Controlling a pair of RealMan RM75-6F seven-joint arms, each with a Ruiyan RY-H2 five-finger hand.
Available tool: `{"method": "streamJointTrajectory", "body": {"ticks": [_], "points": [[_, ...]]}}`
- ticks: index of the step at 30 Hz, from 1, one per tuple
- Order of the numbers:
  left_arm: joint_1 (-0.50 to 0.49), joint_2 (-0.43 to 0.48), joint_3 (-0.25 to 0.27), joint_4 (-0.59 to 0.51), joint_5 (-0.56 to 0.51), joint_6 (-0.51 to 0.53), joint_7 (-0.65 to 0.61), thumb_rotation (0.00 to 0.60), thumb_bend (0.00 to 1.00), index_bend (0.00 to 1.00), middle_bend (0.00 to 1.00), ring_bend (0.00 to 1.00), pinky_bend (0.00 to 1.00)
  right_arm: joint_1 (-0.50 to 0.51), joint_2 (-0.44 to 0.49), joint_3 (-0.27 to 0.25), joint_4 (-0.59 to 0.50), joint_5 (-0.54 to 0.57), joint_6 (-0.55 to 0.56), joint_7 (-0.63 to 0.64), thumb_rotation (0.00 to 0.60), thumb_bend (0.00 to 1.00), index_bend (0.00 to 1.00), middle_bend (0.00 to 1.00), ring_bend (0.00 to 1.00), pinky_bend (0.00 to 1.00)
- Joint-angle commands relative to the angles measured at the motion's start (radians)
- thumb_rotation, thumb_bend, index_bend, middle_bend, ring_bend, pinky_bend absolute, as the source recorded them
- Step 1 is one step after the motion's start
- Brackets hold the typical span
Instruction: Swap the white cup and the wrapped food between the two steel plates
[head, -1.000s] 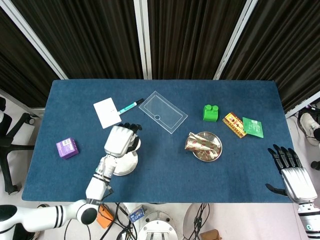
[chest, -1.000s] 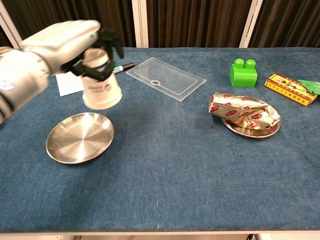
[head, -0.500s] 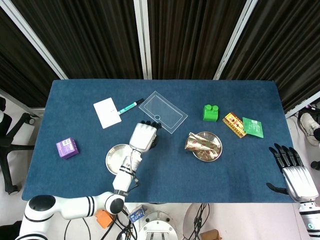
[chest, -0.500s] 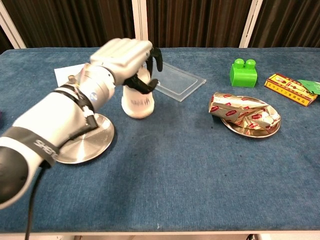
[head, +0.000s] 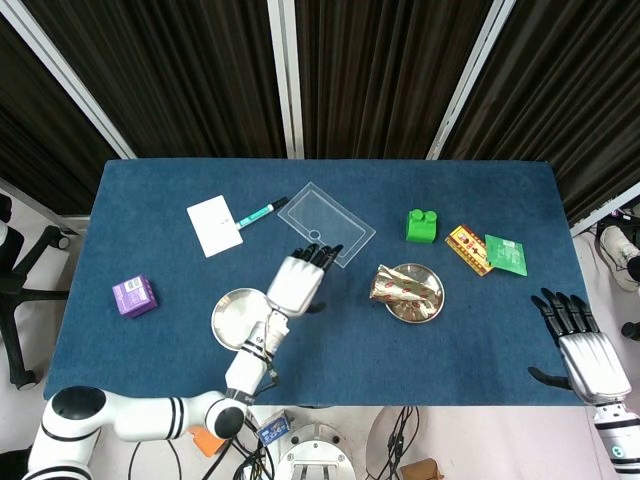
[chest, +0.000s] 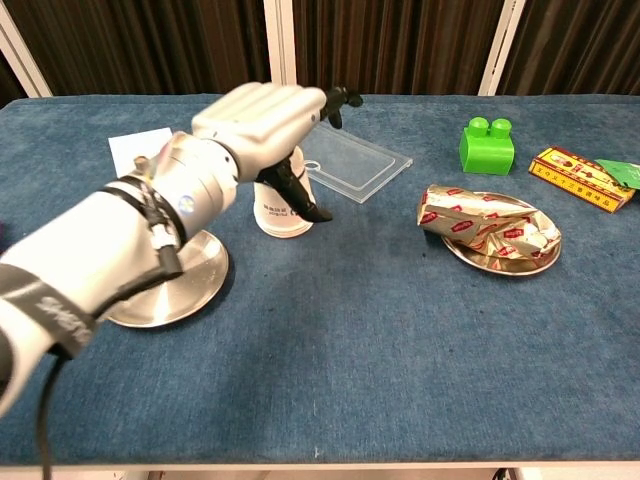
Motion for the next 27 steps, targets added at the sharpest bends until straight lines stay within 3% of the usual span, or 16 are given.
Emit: {"method": "streamJointTrajectory", "body": {"ticks": [1,5,8,12,15,19,23,25,27], "points": [[0.060,0.155,0.042,-0.229,0.074,0.079,0.017,0.600,0.00,0.08,0.19,0.17,0.32,0.008,-0.012,0.000,0.000,0.006,-0.021,-0.021,0.600,0.18,0.00,0.00,0.00,0.00],[0.125,0.292,0.087,-0.373,0.152,0.155,0.025,0.600,0.00,0.08,0.18,0.16,0.29,0.026,-0.034,-0.001,-0.011,-0.007,-0.046,-0.057,0.600,0.18,0.00,0.00,0.00,0.00],[0.196,0.412,0.163,-0.439,0.234,0.217,0.003,0.600,0.00,0.08,0.18,0.15,0.28,0.057,-0.064,0.007,-0.016,-0.023,-0.075,-0.083,0.600,0.18,0.00,0.00,0.00,0.00],[0.319,0.552,0.282,-0.427,0.348,0.323,-0.131,0.600,0.00,0.08,0.18,0.14,0.27,0.162,-0.117,0.053,-0.023,0.000,-0.211,-0.122,0.600,0.18,0.00,0.00,0.00,0.00],[0.395,0.604,0.330,-0.346,0.393,0.395,-0.280,0.600,0.00,0.08,0.18,0.14,0.20,0.259,-0.171,0.114,-0.027,0.093,-0.357,-0.177,0.600,0.18,0.00,0.00,0.00,0.00],[0.459,0.616,0.346,-0.234,0.402,0.446,-0.418,0.600,0.01,0.08,0.18,0.14,0.17,0.359,-0.265,0.177,0.005,0.223,-0.488,-0.294,0.600,0.18,0.00,0.00,0.00,0.02],[0.483,0.626,0.339,-0.191,0.386,0.436,-0.472,0.600,0.02,0.08,0.17,0.14,0.17,0.414,-0.348,0.208,0.041,0.312,-0.528,-0.380,0.600,0.23,0.02,0.03,0.00,0.11],[0.490,0.626,0.333,-0.174,0.390,0.436,-0.464,0.600,0.02,0.08,0.17,0.14,0.17,0.433,-0.373,0.213,0.052,0.347,-0.539,-0.411,0.600,0.24,0.09,0.09,0.04,0.18],[0.494,0.624,0.327,-0.163,0.394,0.431,-0.455,0.600,0.02,0.08,0.17,0.14,0.17,0.450,-0.391,0.218,0.062,0.382,-0.554,-0.428,0.600,0.26,0.21,0.17,0.14,0.31]]}}
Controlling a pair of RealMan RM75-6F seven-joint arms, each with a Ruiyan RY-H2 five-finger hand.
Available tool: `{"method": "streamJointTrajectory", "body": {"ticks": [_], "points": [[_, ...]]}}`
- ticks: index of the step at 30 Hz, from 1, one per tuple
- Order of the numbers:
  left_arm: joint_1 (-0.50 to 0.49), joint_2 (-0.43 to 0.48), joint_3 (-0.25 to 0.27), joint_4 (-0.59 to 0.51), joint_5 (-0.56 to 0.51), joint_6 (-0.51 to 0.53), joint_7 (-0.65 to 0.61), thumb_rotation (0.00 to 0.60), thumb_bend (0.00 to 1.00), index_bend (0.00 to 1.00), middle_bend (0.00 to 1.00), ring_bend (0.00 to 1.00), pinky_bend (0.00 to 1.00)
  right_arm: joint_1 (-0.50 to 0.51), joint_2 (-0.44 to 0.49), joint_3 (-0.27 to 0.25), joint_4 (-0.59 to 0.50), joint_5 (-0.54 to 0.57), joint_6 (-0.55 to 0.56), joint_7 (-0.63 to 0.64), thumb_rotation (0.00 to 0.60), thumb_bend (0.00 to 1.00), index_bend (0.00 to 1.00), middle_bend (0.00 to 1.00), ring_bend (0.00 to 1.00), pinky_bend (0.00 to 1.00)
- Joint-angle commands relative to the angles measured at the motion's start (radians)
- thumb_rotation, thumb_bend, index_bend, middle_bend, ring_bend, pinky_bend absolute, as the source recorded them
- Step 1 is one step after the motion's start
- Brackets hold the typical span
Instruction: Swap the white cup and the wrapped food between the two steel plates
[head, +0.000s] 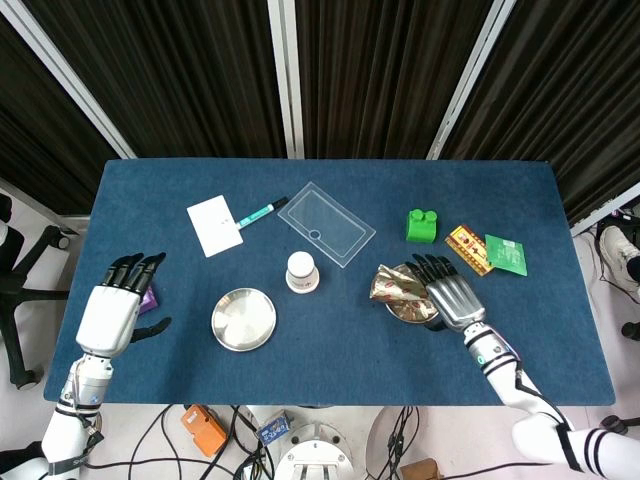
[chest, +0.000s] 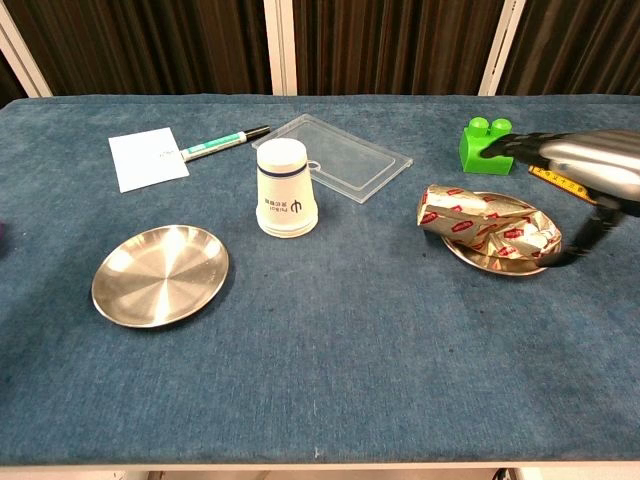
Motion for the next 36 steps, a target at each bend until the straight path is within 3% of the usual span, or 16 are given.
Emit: {"method": "streamJointTrajectory", "body": {"ticks": [1,3,9,12,15,21,25,28,32,36], "points": [[0.011,0.003,-0.007,0.017,0.006,-0.004,0.009,0.600,0.02,0.08,0.17,0.14,0.16,0.040,-0.044,0.022,0.030,0.062,-0.038,-0.040,0.600,0.27,0.25,0.18,0.17,0.35],[0.013,0.002,-0.012,0.018,0.003,-0.017,0.004,0.600,0.02,0.08,0.17,0.14,0.16,0.056,-0.054,0.020,0.042,0.088,-0.053,-0.057,0.600,0.30,0.37,0.25,0.27,0.45],[0.015,0.002,-0.027,0.015,-0.005,-0.052,0.008,0.600,0.03,0.08,0.17,0.14,0.16,0.083,-0.058,0.009,0.057,0.137,-0.074,-0.075,0.600,0.35,0.63,0.46,0.52,0.63],[0.017,0.003,-0.035,0.013,-0.008,-0.066,0.015,0.600,0.03,0.08,0.17,0.14,0.16,0.083,-0.047,0.000,0.047,0.131,-0.057,-0.064,0.600,0.37,0.73,0.55,0.60,0.71],[0.019,0.004,-0.044,0.012,-0.012,-0.075,0.020,0.600,0.03,0.08,0.17,0.14,0.16,0.066,-0.035,-0.006,0.025,0.066,0.008,-0.019,0.600,0.38,0.76,0.57,0.63,0.73],[0.031,0.012,-0.059,0.009,-0.013,-0.076,0.010,0.600,0.03,0.08,0.17,0.14,0.16,0.019,0.023,-0.056,-0.068,-0.174,0.188,0.078,0.600,0.38,0.76,0.58,0.63,0.73],[0.039,0.018,-0.066,0.007,-0.010,-0.074,0.001,0.600,0.03,0.08,0.17,0.14,0.16,0.025,0.046,-0.096,-0.157,-0.262,0.201,0.057,0.600,0.38,0.75,0.58,0.63,0.73],[0.044,0.022,-0.070,0.006,-0.011,-0.075,-0.003,0.600,0.03,0.08,0.17,0.14,0.16,0.053,0.022,-0.110,-0.199,-0.270,0.148,-0.011,0.600,0.38,0.73,0.58,0.63,0.72],[0.050,0.026,-0.077,0.006,-0.020,-0.082,-0.009,0.600,0.03,0.08,0.17,0.14,0.16,0.104,-0.077,-0.082,-0.186,-0.211,0.069,-0.107,0.600,0.38,0.66,0.58,0.62,0.70],[0.059,0.031,-0.083,0.007,-0.024,-0.081,-0.032,0.600,0.03,0.08,0.17,0.14,0.16,0.148,-0.185,-0.058,-0.131,-0.150,0.019,-0.182,0.600,0.38,0.48,0.53,0.54,0.61]]}}
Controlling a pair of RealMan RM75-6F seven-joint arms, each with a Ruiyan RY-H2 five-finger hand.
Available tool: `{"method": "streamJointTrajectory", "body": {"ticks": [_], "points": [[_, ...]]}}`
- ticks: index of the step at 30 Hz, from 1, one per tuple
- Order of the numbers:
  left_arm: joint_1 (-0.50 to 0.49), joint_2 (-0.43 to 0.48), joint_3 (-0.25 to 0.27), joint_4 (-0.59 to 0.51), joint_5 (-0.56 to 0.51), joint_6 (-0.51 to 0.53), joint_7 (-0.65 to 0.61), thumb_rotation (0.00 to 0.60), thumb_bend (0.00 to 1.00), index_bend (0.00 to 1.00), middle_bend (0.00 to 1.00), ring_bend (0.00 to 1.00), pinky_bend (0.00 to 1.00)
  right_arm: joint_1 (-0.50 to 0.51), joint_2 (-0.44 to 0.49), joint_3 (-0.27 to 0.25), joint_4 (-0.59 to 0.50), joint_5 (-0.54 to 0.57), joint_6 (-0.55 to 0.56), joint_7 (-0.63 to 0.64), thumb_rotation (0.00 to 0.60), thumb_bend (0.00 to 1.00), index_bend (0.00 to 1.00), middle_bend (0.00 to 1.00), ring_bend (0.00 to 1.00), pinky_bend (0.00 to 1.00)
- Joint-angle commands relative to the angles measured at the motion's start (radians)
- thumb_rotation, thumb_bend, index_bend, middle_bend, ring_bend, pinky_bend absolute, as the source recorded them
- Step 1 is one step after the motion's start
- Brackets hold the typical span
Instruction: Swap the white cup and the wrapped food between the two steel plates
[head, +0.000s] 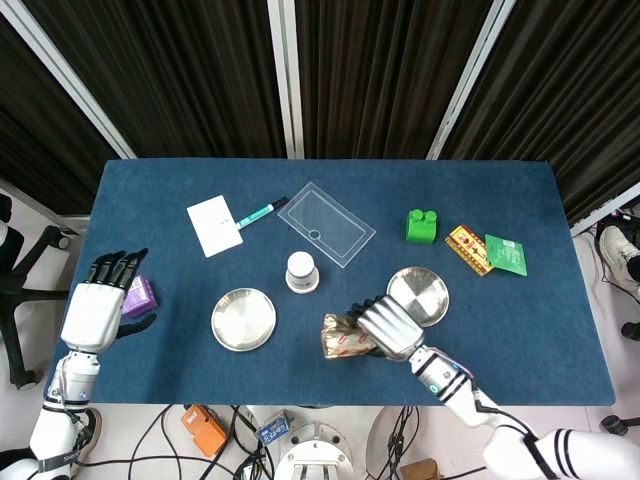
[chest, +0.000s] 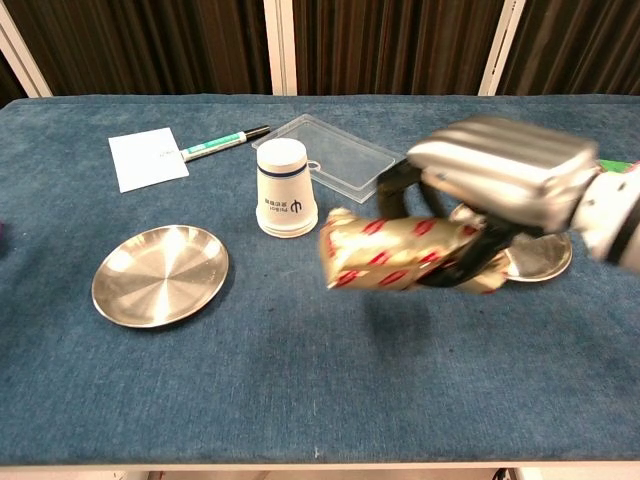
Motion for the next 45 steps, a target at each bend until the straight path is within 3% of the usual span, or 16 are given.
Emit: {"method": "streamJointTrajectory", "body": {"ticks": [1,6,11,13,18,23,26,30,37,40,45], "points": [[0.007,0.005,-0.005,0.003,-0.002,0.000,-0.017,0.600,0.03,0.08,0.17,0.14,0.16,0.056,-0.115,0.024,0.059,0.074,-0.066,-0.100,0.600,0.38,0.44,0.50,0.52,0.59],[0.009,0.011,-0.011,0.006,-0.004,-0.011,-0.037,0.600,0.03,0.08,0.17,0.14,0.16,0.081,-0.142,0.021,0.063,0.178,-0.120,-0.184,0.600,0.36,0.02,0.23,0.27,0.41],[0.012,0.013,-0.016,0.011,-0.004,-0.016,-0.049,0.600,0.03,0.08,0.17,0.14,0.16,0.095,-0.070,0.003,-0.024,0.280,-0.165,-0.234,0.600,0.22,0.00,0.04,0.10,0.25],[0.015,0.016,-0.019,0.011,-0.003,-0.015,-0.053,0.600,0.03,0.08,0.17,0.14,0.16,0.089,-0.019,-0.005,-0.078,0.272,-0.147,-0.225,0.583,0.19,0.00,0.01,0.06,0.23],[0.020,0.023,-0.027,0.008,-0.003,-0.010,-0.064,0.600,0.03,0.08,0.17,0.14,0.16,0.051,0.096,0.014,-0.163,0.186,-0.049,-0.122,0.544,0.18,0.00,0.00,0.03,0.19],[0.022,0.030,-0.036,0.007,-0.007,-0.013,-0.076,0.600,0.03,0.08,0.17,0.14,0.16,0.098,0.138,0.119,-0.172,0.254,-0.043,-0.084,0.542,0.18,0.00,0.00,0.03,0.16],[0.021,0.029,-0.044,0.012,-0.016,-0.019,-0.090,0.600,0.03,0.08,0.17,0.14,0.16,0.169,0.085,0.191,-0.116,0.358,-0.061,-0.133,0.542,0.18,0.00,0.00,0.03,0.15],[0.018,0.028,-0.053,0.022,-0.025,-0.031,-0.102,0.600,0.03,0.08,0.17,0.14,0.16,0.287,-0.020,0.242,-0.002,0.529,-0.100,-0.223,0.544,0.18,0.00,0.00,0.03,0.15],[0.014,0.034,-0.059,0.032,-0.037,-0.050,-0.109,0.600,0.03,0.08,0.17,0.14,0.16,0.449,-0.192,0.236,0.207,0.748,-0.121,-0.352,0.541,0.27,0.00,0.00,0.03,0.14],[0.014,0.036,-0.060,0.037,-0.042,-0.056,-0.118,0.600,0.03,0.08,0.17,0.14,0.16,0.485,-0.239,0.223,0.271,0.781,-0.120,-0.368,0.543,0.30,0.02,0.02,0.03,0.15],[0.019,0.041,-0.061,0.042,-0.041,-0.054,-0.132,0.600,0.03,0.06,0.17,0.14,0.16,0.513,-0.278,0.213,0.330,0.800,-0.120,-0.355,0.546,0.33,0.15,0.13,0.12,0.17]]}}
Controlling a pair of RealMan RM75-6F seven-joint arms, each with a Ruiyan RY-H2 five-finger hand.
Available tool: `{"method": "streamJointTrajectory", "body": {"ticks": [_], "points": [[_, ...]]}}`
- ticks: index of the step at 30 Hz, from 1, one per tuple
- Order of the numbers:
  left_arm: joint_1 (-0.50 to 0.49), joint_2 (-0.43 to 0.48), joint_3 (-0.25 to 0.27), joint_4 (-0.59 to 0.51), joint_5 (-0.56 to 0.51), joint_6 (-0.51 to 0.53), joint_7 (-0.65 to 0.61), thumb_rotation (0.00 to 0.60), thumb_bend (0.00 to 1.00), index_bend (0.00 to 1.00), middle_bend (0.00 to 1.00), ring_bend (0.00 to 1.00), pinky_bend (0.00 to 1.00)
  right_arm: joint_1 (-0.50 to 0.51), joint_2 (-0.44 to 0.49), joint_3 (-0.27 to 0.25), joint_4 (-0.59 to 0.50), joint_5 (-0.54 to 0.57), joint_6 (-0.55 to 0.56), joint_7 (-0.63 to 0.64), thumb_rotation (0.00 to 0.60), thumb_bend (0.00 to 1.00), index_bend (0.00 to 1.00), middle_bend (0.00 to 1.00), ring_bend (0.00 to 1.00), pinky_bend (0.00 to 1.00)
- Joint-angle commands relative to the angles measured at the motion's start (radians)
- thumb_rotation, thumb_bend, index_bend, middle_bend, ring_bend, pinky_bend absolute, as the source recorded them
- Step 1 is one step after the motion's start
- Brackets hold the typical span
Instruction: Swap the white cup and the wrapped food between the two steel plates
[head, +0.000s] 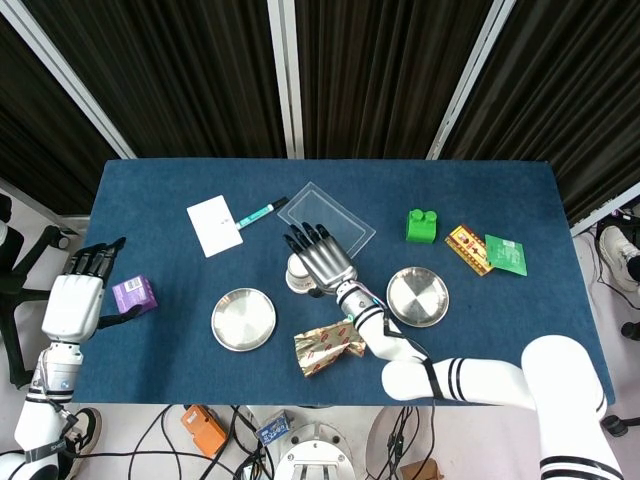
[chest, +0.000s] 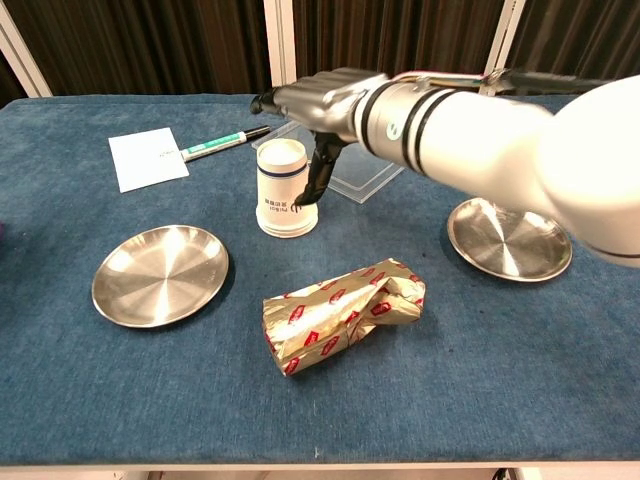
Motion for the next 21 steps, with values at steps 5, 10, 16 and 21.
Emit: {"method": "streamJointTrajectory", "body": {"ticks": [5,10,16,21], "points": [[0.005,0.005,0.000,-0.001,0.008,0.006,-0.006,0.600,0.03,0.06,0.17,0.14,0.16,0.026,-0.034,-0.023,0.055,-0.008,0.010,0.016,0.549,0.39,0.48,0.37,0.41,0.40],[0.005,0.005,0.000,0.000,0.008,0.003,-0.006,0.600,0.03,0.06,0.17,0.14,0.16,0.037,-0.038,-0.034,0.067,0.022,0.023,0.000,0.594,0.42,0.63,0.50,0.55,0.61],[0.009,0.008,-0.003,-0.005,0.006,0.006,0.000,0.600,0.03,0.06,0.17,0.14,0.16,0.037,-0.033,-0.033,0.069,0.009,0.041,0.026,0.600,0.44,0.73,0.57,0.62,0.70],[0.014,0.015,-0.005,-0.013,0.010,0.016,0.001,0.600,0.03,0.06,0.17,0.14,0.16,-0.014,0.055,-0.036,-0.042,-0.099,0.106,0.102,0.600,0.44,0.74,0.58,0.63,0.70]]}}
